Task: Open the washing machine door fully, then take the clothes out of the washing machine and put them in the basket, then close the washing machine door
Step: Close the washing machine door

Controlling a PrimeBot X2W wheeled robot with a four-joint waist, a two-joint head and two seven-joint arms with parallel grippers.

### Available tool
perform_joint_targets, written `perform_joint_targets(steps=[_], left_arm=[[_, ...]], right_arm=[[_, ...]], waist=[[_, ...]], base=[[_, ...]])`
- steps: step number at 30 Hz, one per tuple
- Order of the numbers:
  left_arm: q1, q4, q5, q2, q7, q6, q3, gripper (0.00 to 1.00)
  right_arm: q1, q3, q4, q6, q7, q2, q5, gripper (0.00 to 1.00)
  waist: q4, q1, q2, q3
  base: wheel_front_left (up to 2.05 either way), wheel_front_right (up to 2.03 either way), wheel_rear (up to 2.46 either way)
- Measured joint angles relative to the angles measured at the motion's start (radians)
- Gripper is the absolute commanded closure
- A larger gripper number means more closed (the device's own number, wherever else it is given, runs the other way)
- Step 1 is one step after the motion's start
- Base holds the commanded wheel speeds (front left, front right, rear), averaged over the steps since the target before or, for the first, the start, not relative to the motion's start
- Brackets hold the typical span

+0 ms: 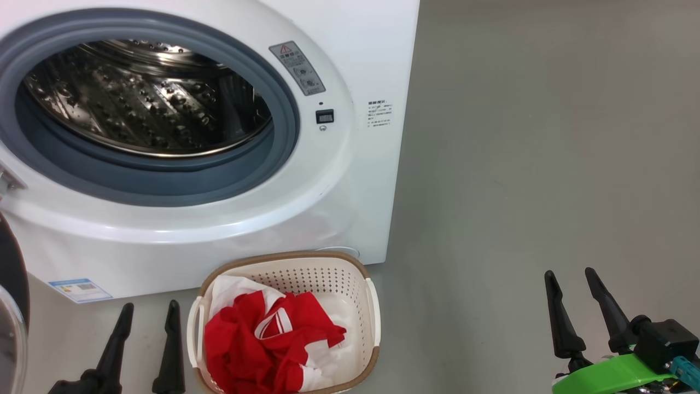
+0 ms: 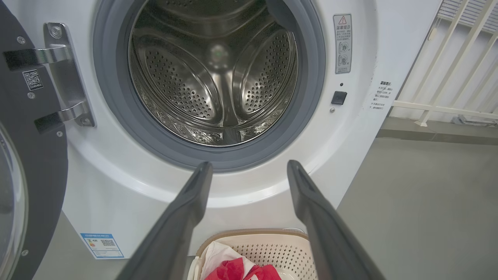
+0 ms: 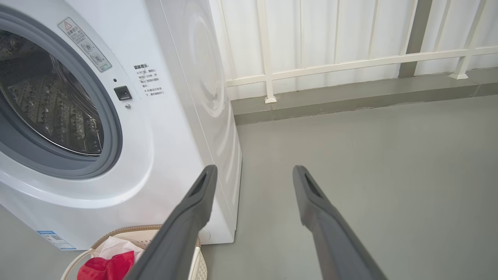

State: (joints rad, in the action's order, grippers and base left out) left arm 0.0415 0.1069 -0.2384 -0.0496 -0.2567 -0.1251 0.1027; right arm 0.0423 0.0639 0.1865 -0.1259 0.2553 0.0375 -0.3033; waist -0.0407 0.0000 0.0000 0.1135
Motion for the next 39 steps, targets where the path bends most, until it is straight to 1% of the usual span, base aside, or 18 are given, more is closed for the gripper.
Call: perform_joint_targets(steps=[6,21,39], left_arm=[[0.000,0.000,0.000,0.000,0.000,0.000,-0.003,0.00],[0.001,0.001,0.001,-0.001,0.000,0.000,0.004,0.00],[0.001,-0.004,0.002,0.002,0.000,0.000,0.007,0.00]], right_arm=[[0.000,0.000,0.000,0.000,0.000,0.000,0.000,0.00],[0.003,-0.004,0.001,0.000,0.000,0.000,0.000,0.00],[0.020,-0.005,0.002,0.000,0.000,0.000,0.000,0.00]], waist=[[0.002,0.0000,0.0000,-0.003],[0.005,0.0000,0.0000,-0.013],[0.011,0.0000,0.0000,-0.016]], base=[[-0.75,0.75,0.00],[-1.26,1.26,0.00],[-0.10,0.10,0.00]])
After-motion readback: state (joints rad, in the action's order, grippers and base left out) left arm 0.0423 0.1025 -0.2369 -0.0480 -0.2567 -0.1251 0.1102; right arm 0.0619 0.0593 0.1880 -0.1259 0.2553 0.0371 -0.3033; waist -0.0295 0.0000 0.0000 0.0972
